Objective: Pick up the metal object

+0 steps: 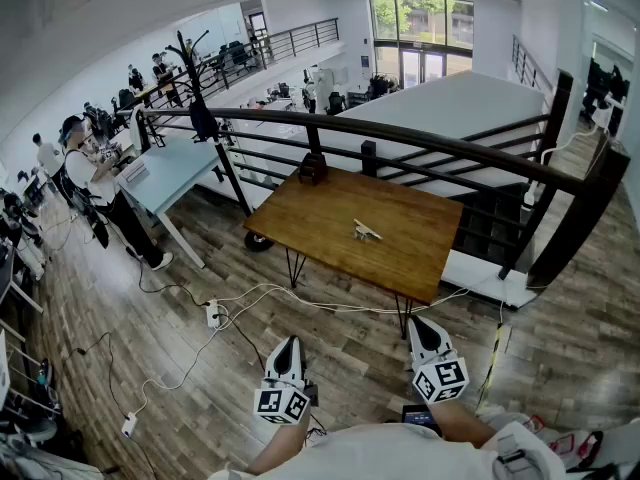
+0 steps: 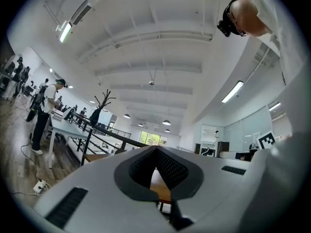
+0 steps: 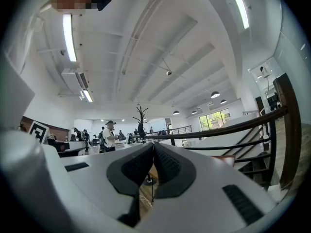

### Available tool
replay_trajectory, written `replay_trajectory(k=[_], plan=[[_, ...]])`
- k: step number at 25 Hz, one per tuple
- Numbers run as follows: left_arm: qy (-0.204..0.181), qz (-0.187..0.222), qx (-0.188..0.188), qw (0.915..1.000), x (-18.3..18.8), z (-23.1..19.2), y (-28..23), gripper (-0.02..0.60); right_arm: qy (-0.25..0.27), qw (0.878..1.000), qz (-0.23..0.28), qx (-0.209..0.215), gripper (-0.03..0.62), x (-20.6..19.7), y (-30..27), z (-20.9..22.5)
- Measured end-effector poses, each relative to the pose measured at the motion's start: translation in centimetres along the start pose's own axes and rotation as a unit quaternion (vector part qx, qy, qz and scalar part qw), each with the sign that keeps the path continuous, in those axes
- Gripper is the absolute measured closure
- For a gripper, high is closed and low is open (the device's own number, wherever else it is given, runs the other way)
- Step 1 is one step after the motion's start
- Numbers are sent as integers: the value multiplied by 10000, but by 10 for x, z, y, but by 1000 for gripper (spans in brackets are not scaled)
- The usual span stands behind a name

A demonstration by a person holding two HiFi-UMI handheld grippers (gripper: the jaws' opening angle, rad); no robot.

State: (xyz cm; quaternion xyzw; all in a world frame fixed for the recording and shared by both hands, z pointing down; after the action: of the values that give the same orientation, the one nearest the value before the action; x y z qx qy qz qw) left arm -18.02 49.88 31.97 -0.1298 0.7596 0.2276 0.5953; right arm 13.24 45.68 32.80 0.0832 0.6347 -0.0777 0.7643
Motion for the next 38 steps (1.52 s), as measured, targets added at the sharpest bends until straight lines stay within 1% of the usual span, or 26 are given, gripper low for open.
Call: replay_trajectory(k=[3,7,10,14,16,18,21,24,27,33,38], plan=[[182,-2,155,9997,-4,-5,10,577,13,10000,-46,87,571,-2,0,-11],[220,-53,0,9997,-2,-9,13,577,75,9993,-194,294,571,-6,-2,-24],[280,-41,-86,9996,1,-14,20,577,63,9992,-223,326,571,-7,-2,-35],[405,-74,-217,9989,-2,-22,34,577,-146,9996,-26,235,571,-8,5,-50],[485,-119,-328,9982,-6,-27,42,577,-343,9987,165,336,571,-9,11,-59],[559,-164,-366,9976,-11,-34,53,577,-508,9969,248,545,571,-14,18,-72],[720,-196,-298,9968,-20,-43,69,577,-525,9955,21,793,571,-23,25,-88],[800,-214,-320,9961,-28,-46,75,577,-581,9946,-188,838,571,-27,26,-91],[813,-215,-398,9957,-29,-53,70,577,-752,9930,-284,861,571,-28,19,-91],[792,-238,-566,9950,-28,-71,43,577,-1035,9869,-504,1134,571,-36,-12,-97],[640,-347,-667,9951,-27,-91,10,577,-1380,9824,-622,1093,571,-49,-54,-87]])
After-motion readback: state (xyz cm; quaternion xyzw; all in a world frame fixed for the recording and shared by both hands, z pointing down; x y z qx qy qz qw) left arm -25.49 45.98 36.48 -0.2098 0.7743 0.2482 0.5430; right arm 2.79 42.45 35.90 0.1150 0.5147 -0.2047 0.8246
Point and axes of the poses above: the fingertips, and each gripper's own axes: y backward along the fingers, z to its right, x out of its top, the point moved 5 cm from there along y, backward along the fingers, and after that the axes turned 14 degrees about -x, right-handed, at the moved point
